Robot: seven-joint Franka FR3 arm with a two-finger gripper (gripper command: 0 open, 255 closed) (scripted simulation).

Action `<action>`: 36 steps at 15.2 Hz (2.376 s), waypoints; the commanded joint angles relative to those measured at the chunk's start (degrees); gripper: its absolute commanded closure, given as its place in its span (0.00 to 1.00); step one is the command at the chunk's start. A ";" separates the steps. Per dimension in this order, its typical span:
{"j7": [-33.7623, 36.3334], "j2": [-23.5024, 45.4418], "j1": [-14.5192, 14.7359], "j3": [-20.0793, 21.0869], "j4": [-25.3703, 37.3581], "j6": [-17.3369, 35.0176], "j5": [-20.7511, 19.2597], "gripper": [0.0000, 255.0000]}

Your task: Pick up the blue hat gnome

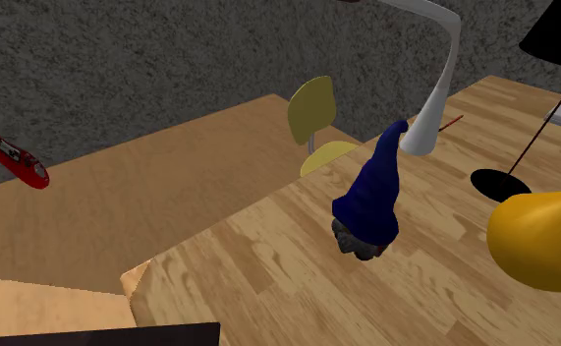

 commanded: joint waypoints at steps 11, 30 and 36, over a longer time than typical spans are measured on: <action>7.62 15.86 3.93 9.44 7.46 8.33 3.43 0.00; 24.24 54.23 11.54 23.09 39.16 11.92 -6.73 0.00; 28.10 68.93 17.81 24.00 56.02 7.66 -12.98 0.00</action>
